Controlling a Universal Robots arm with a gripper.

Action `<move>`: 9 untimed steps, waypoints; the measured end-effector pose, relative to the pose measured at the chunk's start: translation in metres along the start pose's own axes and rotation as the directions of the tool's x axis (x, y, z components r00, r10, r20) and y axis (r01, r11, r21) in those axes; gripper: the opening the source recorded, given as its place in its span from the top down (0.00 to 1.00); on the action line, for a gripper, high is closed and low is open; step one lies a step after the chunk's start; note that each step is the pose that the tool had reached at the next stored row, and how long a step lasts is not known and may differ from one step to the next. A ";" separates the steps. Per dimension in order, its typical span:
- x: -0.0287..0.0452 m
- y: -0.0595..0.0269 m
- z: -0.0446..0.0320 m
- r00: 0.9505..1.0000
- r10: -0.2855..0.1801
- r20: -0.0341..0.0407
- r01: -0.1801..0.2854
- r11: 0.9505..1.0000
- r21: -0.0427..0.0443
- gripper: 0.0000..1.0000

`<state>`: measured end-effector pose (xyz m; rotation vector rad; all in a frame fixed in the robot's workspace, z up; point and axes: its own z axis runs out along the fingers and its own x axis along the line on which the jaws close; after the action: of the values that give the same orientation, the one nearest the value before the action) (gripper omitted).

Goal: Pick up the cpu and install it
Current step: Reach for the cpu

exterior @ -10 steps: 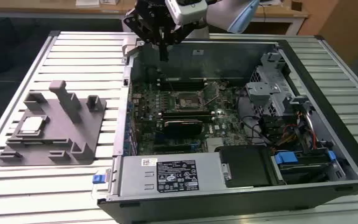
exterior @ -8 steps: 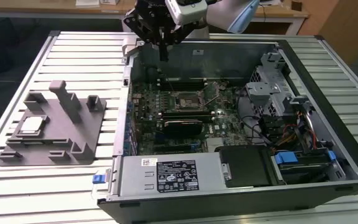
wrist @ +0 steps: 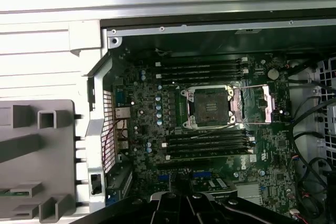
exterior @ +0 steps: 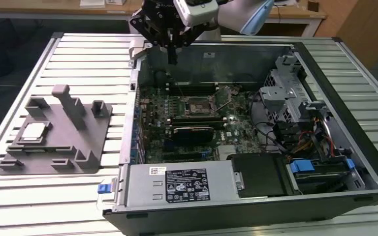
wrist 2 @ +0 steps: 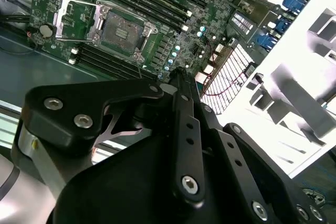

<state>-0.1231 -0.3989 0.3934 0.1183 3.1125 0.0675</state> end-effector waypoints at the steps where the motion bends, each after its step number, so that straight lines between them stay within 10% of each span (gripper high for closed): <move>1: 0.0006 -0.0001 0.0000 1.000 0.000 0.000 0.000 1.000 0.000 0.89; 9: 0.0094 -0.0007 -0.0002 1.000 0.000 0.000 0.000 1.000 0.000 0.89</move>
<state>-0.1325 -0.3989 0.3933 0.1181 3.1124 0.0677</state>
